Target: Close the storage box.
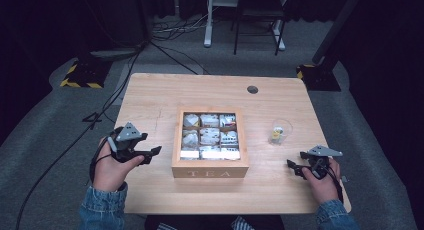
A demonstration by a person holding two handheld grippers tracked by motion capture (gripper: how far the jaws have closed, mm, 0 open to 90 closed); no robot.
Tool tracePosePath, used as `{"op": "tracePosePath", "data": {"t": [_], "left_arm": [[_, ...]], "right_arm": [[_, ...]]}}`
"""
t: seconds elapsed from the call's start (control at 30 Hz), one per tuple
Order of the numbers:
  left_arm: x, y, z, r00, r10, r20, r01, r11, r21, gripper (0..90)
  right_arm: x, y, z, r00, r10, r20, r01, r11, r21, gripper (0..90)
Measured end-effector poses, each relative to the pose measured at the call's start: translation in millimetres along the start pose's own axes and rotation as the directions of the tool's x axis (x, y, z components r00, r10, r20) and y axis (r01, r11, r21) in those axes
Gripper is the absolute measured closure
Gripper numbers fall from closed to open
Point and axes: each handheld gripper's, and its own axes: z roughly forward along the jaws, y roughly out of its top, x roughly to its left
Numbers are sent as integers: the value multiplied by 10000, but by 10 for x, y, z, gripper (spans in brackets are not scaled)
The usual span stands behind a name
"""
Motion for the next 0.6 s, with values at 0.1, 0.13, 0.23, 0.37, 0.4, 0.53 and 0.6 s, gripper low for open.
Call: {"op": "tracePosePath", "data": {"t": [0.1,0.13,0.23,0.37,0.4,0.53,0.6], "left_arm": [[79,-44,34,9997,-242,-103,243,9996,138,303],[98,-58,46,9995,-276,-131,278,9994,182,301],[172,-110,91,9993,-275,-272,286,9987,418,292],[259,-191,163,9979,-462,-461,496,9960,742,292],[272,-206,176,9976,-519,-458,553,9955,768,292],[339,-277,243,9956,-806,-477,845,9927,862,286],[372,-315,279,9947,-865,-554,916,9910,978,286]], "right_arm": [[-7,2,1,10000,-49,-57,49,10000,21,296],[-8,2,3,10000,-45,-68,45,10000,12,295],[-12,3,2,9999,-73,-72,73,10000,26,294],[-16,4,4,9999,-95,-93,95,10000,29,291],[-18,4,5,9999,-111,-94,111,9999,31,291],[-18,4,5,9999,-112,-95,112,9999,32,291],[-18,4,5,9999,-112,-94,112,9999,32,291]]}}
